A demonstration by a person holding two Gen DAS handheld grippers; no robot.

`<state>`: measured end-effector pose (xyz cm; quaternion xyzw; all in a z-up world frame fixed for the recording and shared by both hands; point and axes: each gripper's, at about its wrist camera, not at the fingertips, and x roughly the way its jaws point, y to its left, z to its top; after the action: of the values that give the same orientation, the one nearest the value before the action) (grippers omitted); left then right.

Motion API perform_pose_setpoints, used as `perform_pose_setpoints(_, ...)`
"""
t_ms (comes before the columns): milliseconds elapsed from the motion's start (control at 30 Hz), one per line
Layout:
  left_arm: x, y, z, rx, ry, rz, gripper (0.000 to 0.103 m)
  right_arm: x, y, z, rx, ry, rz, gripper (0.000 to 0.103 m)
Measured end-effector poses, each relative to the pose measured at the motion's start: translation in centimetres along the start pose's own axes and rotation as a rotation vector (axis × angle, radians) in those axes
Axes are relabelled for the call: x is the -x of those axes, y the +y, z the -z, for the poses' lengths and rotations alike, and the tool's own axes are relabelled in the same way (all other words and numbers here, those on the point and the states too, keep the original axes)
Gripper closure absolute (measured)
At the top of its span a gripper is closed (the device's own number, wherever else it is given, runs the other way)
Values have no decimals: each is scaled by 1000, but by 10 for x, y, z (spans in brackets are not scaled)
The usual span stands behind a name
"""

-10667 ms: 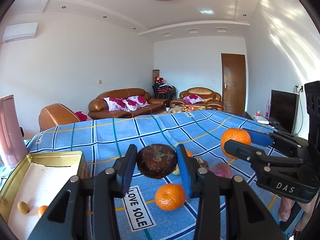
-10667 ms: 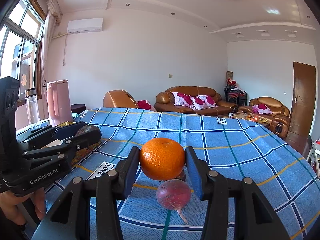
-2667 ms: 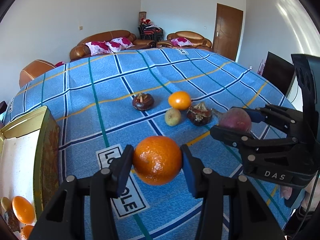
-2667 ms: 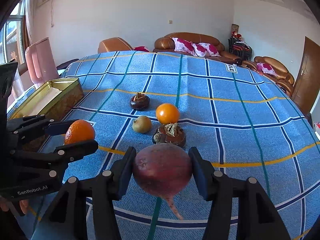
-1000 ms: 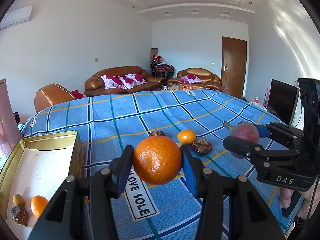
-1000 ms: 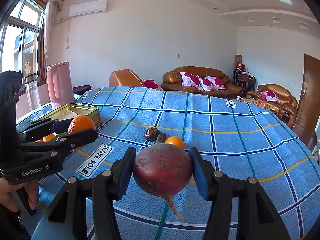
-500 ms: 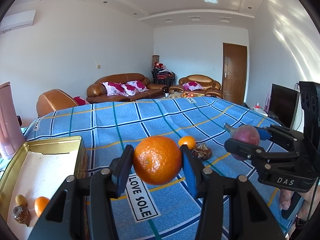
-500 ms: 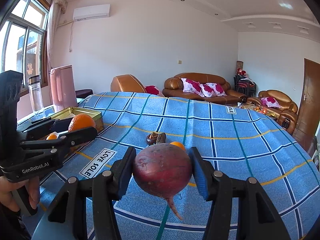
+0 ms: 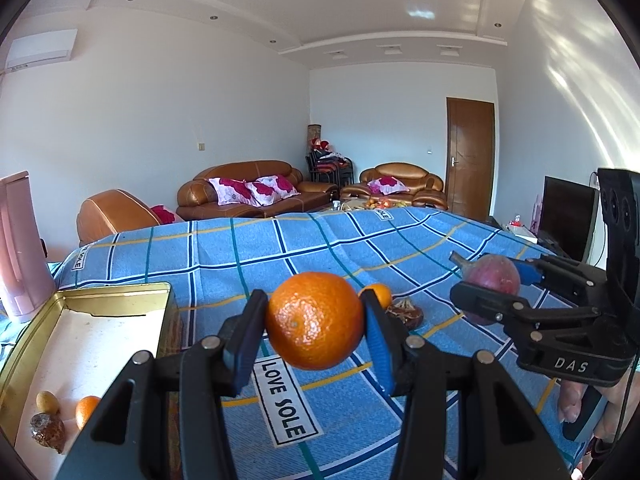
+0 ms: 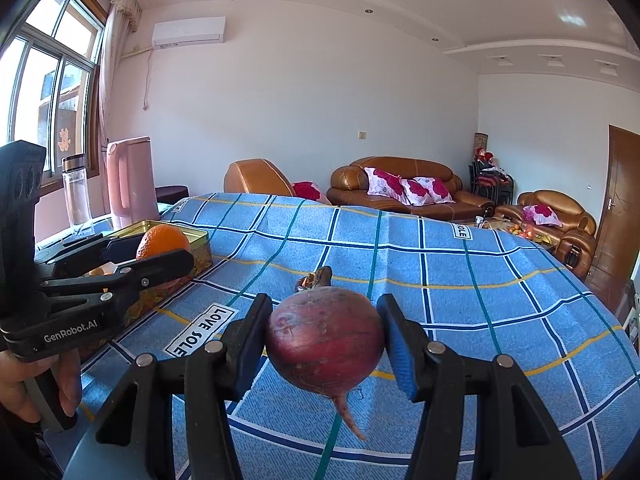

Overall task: Organize fruits
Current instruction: 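Lift the beet and orange and carry both toward the gold tin tray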

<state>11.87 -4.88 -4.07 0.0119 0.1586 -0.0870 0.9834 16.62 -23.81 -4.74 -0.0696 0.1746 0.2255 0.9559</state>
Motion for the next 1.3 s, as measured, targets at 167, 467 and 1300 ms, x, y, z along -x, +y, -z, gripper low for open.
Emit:
perform_pose_setpoints(167, 5, -1, 0, -7, -24, -7, 54, 3, 1, 0, 6, -14, -9, 47)
perform_pose_setpoints(467, 10, -2, 0, -11, -39, -16, 54, 6, 2, 0, 8, -30, -14, 47)
perform_pose_setpoints(1300, 11, 1, -1, -4, -35, -19, 54, 2, 22, -4, 19, -34, -33, 47)
